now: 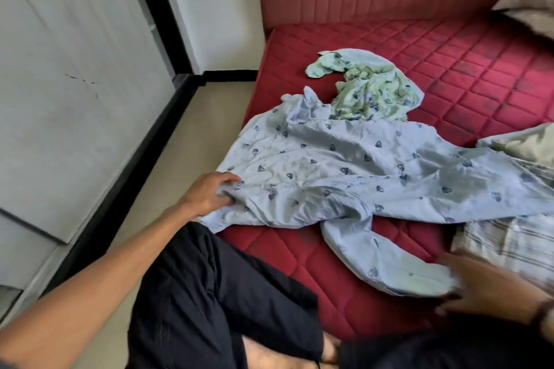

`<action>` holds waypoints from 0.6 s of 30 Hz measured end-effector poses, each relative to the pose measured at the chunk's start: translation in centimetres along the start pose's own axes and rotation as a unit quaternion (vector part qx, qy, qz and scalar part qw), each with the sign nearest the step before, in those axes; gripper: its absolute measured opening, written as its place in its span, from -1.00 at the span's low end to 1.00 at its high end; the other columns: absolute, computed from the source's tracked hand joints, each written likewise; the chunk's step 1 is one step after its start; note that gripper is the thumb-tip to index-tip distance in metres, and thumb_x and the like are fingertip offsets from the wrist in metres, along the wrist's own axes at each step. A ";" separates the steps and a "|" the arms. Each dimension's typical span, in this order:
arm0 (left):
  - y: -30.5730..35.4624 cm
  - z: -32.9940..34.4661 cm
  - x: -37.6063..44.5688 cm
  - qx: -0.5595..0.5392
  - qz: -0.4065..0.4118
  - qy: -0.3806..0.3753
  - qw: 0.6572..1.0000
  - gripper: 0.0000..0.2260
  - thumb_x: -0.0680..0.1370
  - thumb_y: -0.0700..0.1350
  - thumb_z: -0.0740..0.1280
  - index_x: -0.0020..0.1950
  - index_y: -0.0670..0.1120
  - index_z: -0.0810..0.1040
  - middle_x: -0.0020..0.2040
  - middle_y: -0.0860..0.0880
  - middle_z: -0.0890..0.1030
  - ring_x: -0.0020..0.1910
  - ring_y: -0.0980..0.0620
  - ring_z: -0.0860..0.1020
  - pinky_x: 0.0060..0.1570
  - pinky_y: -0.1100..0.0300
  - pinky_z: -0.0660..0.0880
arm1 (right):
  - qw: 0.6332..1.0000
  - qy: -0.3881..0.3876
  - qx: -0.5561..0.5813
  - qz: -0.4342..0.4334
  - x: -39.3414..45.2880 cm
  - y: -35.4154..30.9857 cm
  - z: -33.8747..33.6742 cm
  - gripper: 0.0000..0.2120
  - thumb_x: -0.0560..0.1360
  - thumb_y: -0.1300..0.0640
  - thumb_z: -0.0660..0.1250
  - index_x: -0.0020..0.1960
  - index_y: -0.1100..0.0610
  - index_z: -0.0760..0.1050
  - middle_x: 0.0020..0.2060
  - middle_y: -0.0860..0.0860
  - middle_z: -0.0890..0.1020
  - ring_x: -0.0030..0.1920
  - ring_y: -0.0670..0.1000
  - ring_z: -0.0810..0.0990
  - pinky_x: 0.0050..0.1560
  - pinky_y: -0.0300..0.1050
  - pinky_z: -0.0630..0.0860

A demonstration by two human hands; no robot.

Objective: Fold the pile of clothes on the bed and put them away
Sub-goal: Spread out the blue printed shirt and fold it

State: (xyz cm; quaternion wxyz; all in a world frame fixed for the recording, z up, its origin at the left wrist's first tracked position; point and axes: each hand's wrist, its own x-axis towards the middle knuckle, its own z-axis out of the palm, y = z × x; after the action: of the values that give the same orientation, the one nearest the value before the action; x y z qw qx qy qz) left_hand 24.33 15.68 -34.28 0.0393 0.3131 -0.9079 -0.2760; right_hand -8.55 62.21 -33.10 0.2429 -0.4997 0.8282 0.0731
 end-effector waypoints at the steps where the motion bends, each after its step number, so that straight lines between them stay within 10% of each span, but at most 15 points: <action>1: 0.1 0.7 0.4 0.015 0.007 0.034 0.999 -0.67 0.50 -0.26 0.48 0.22 0.03 0.69 0.12 0.22 0.65 0.03 0.22 0.62 0.19 0.19 0.55 | 1.000 0.008 -0.002 0.009 -0.1 -0.4 0.3 -0.06 0.18 -0.49 0.46 0.46 -0.12 0.38 0.26 -0.09 0.53 0.34 -0.02 0.52 0.34 -0.18 0.40; 6: -1.1 2.3 1.8 0.018 -0.042 0.172 0.984 -0.73 0.57 -0.27 0.35 0.11 0.02 0.74 0.01 -0.01 0.76 -0.31 0.02 0.64 -0.25 0.24 0.53 | 0.989 0.106 0.106 0.013 -3.1 -1.2 -3.2 -0.80 0.36 0.03 0.61 -0.08 -0.11 0.64 -0.20 -0.11 0.71 -0.10 -0.05 0.70 -0.14 -0.18 0.49; 10: -1.2 2.5 2.7 -0.040 -0.108 0.170 0.979 -0.76 0.60 -0.31 0.34 0.16 -0.10 0.74 0.04 -0.12 0.74 -0.40 0.12 0.53 -0.38 0.37 0.42 | 0.939 0.133 0.318 -0.010 -8.6 -2.0 -8.8 -0.81 0.34 0.02 0.64 -0.10 -0.10 0.69 -0.25 -0.05 0.74 -0.26 -0.15 0.65 -0.20 -0.18 0.54; 13: -1.0 2.9 3.2 -0.042 -0.121 0.185 0.974 -0.78 0.61 -0.28 0.36 0.10 -0.03 0.74 0.06 -0.09 0.74 -0.09 -0.09 0.69 -0.07 0.14 0.60 | 0.921 0.136 0.365 -0.003 -11.6 -2.0 -10.7 -0.50 0.19 -0.03 0.70 0.08 -0.26 0.65 -0.18 -0.08 0.77 -0.23 -0.19 0.70 -0.17 -0.31 0.60; 18: -1.0 3.3 2.5 0.015 -0.124 0.238 0.963 -0.82 0.55 -0.26 0.44 -0.01 0.01 0.74 0.01 -0.07 0.71 -0.03 -0.11 0.67 0.01 0.02 0.63 | 0.896 -0.020 0.443 -0.011 -13.8 -0.5 -9.8 -0.45 0.27 -0.20 0.69 0.12 -0.01 0.58 -0.15 0.25 0.71 -0.23 0.24 0.65 -0.09 0.00 0.55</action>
State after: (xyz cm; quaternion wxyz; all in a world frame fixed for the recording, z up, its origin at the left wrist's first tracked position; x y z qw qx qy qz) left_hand 22.05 15.14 -37.80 0.2149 0.4805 -0.8303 -0.1831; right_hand -6.03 69.35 -17.93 0.4564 -0.3479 0.7644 -0.2938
